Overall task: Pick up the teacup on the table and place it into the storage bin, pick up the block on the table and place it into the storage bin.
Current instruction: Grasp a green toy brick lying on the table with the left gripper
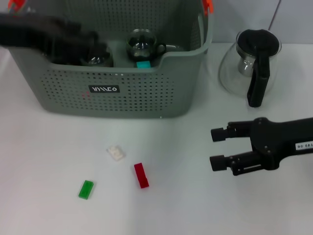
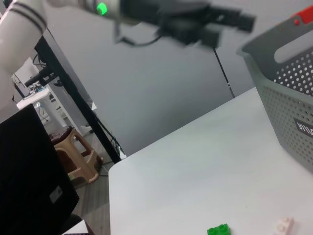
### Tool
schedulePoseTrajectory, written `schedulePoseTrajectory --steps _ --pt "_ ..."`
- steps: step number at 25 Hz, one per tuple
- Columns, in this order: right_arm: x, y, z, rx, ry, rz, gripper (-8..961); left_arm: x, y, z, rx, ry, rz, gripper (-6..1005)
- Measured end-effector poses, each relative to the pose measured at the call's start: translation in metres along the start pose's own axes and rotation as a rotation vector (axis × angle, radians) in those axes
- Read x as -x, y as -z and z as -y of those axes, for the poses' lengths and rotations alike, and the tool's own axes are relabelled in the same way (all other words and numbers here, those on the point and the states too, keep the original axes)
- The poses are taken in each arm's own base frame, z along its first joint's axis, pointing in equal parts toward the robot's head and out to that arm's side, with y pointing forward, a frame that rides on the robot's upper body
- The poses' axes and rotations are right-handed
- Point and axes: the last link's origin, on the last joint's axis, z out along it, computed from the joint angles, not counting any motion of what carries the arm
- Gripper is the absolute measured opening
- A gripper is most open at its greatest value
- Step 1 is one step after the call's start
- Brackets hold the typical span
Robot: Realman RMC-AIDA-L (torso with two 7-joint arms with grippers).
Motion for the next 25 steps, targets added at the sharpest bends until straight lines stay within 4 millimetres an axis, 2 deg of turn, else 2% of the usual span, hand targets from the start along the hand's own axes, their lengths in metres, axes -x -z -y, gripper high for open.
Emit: schedulePoseTrajectory --steps 4,11,17,25 --pt "-0.001 -0.001 0.002 -0.002 -0.001 0.003 900 0.022 0.007 -0.01 0.012 0.008 0.033 939" --pt "0.001 -0.004 0.003 -0.003 0.001 0.006 901 0.059 0.016 -0.013 -0.001 0.047 0.105 939" --pt "0.003 -0.007 0.006 -0.012 -0.007 0.01 901 0.087 0.001 -0.015 0.002 -0.025 0.296 939" --pt "0.008 -0.013 0.01 -0.008 -0.015 0.013 901 0.099 -0.023 -0.01 -0.018 -0.093 0.503 938"
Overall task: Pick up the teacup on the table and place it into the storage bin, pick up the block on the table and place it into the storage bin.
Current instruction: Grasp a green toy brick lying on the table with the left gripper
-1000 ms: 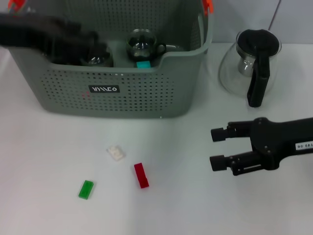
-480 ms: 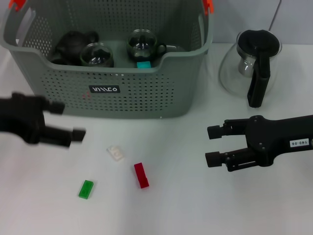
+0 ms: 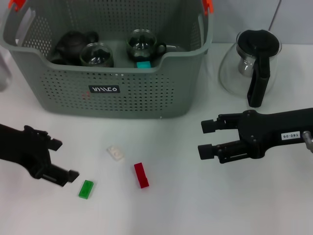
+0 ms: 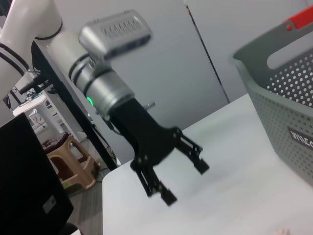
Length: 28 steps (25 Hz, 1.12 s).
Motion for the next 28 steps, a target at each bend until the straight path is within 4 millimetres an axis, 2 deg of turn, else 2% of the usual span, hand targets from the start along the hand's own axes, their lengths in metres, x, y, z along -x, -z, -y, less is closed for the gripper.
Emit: schedulePoseTrajectory --steps 6,22,28 --pt "0.007 -0.004 0.002 -0.001 0.01 0.0 901 -0.003 -0.019 0.002 -0.052 -0.153 0.165 938" --pt "0.008 -0.007 0.005 -0.012 -0.034 0.014 901 -0.035 -0.042 -0.01 -0.047 -0.549 0.301 938" --pt "0.009 -0.011 0.006 -0.021 -0.051 0.027 901 -0.042 -0.05 -0.024 -0.017 -0.667 0.361 939"
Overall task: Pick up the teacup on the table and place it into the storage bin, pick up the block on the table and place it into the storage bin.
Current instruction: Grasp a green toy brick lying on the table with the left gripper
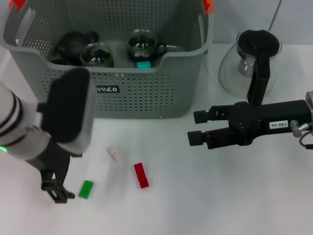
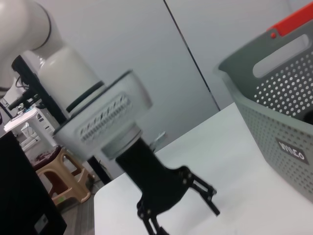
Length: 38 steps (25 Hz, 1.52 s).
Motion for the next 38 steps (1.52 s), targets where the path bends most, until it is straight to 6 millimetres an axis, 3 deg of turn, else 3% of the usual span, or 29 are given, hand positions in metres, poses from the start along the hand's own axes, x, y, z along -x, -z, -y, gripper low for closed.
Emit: schedulePoseTrajectory --steps 7,22,35,38 --pt "0.001 -0.004 -0.001 0.005 -0.001 0.011 901 -0.012 -0.013 -0.01 0.043 -0.095 0.064 937" --pt "0.0 -0.002 0.0 -0.001 -0.002 0.018 901 -0.028 -0.027 -0.008 0.063 -0.169 0.071 934" --pt "-0.001 0.001 0.0 -0.009 -0.004 0.029 901 -0.03 -0.032 -0.006 0.068 -0.199 0.076 736" --pt "-0.001 0.001 0.0 -0.007 -0.004 0.029 901 -0.031 -0.034 -0.005 0.065 -0.204 0.075 736"
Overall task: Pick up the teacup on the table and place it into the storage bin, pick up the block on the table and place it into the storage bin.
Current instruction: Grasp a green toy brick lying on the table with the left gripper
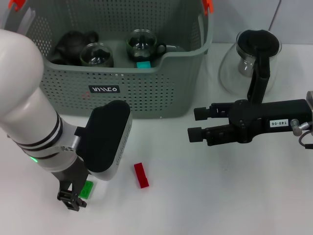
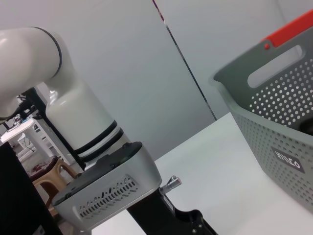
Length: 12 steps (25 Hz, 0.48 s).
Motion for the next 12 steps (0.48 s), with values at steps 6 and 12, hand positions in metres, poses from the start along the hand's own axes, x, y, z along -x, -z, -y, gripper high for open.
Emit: schedulePoseTrajectory --steps 6,12 --pt "0.0001 -0.0003 -0.0002 0.002 0.001 0.0 901 0.0002 -0.002 0.0001 0.002 -0.006 0.001 736" --pt "0.0003 -0.0004 -0.0004 0.003 0.001 -0.001 901 0.0011 -0.0055 0.0002 0.012 -0.005 0.006 735"
